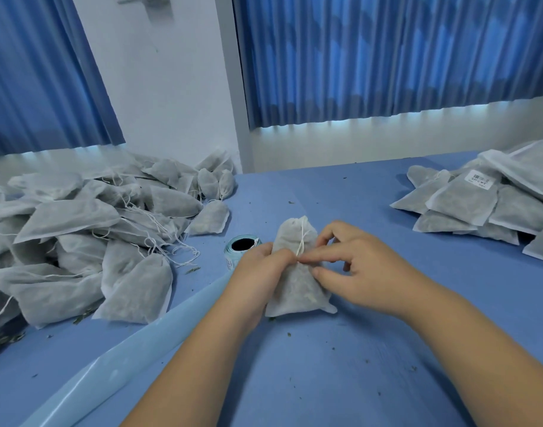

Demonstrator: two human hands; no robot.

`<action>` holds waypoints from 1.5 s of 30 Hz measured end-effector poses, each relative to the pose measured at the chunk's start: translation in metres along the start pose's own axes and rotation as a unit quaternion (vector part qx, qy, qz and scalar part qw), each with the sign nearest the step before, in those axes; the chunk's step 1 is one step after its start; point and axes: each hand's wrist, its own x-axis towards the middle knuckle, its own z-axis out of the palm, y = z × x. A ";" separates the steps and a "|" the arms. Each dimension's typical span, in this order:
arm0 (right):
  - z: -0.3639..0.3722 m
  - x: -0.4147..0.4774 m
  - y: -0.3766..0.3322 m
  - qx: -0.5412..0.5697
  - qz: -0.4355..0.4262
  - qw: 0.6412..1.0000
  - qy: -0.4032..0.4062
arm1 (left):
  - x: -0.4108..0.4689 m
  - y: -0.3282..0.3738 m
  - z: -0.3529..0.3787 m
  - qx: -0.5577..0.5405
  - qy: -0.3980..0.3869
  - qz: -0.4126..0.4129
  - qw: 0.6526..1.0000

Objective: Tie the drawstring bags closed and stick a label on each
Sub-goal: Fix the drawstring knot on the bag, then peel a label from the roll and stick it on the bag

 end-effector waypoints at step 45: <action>0.089 0.047 -0.041 0.138 0.180 0.974 0.025 | -0.058 -0.031 -0.102 0.243 0.228 -0.015 0.943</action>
